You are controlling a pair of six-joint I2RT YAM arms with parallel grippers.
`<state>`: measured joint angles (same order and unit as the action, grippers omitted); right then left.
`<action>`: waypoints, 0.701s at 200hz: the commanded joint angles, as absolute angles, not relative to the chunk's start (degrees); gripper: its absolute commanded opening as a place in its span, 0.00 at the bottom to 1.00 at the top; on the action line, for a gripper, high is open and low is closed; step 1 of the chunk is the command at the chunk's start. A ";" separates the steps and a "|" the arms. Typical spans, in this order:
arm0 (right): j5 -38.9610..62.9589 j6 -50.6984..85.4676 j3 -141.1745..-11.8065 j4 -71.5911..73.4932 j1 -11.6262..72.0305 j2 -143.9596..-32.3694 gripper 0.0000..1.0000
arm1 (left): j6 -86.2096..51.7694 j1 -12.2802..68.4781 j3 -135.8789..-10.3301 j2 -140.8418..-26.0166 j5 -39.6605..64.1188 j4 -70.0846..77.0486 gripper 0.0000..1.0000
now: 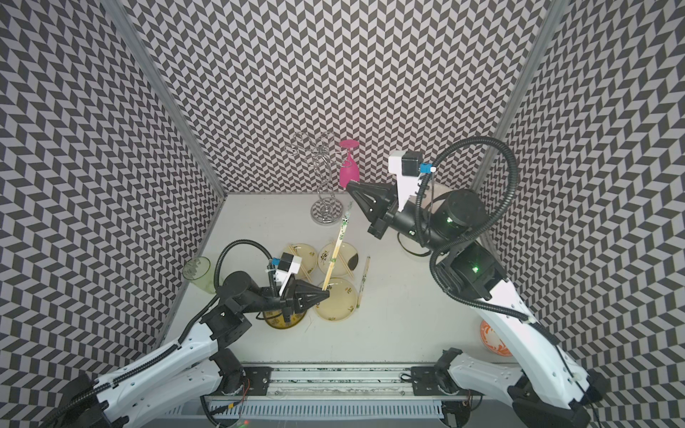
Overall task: Remove the packaging of disposable chopsticks
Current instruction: Remove the packet bag from the disposable chopsticks.
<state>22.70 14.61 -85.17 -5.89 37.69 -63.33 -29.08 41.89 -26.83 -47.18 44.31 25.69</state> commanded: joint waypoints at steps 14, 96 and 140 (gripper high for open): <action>15.41 12.27 -89.35 -6.04 36.56 -63.60 0.00 | -29.21 41.67 -27.57 -44.75 41.79 25.74 0.00; 29.05 18.15 -89.39 -0.75 34.08 -64.97 0.00 | -25.12 41.76 -34.00 -48.16 42.89 27.76 0.00; 29.16 18.26 -87.98 0.25 34.05 -64.35 0.42 | -23.73 41.75 -34.34 -47.76 42.36 27.67 0.00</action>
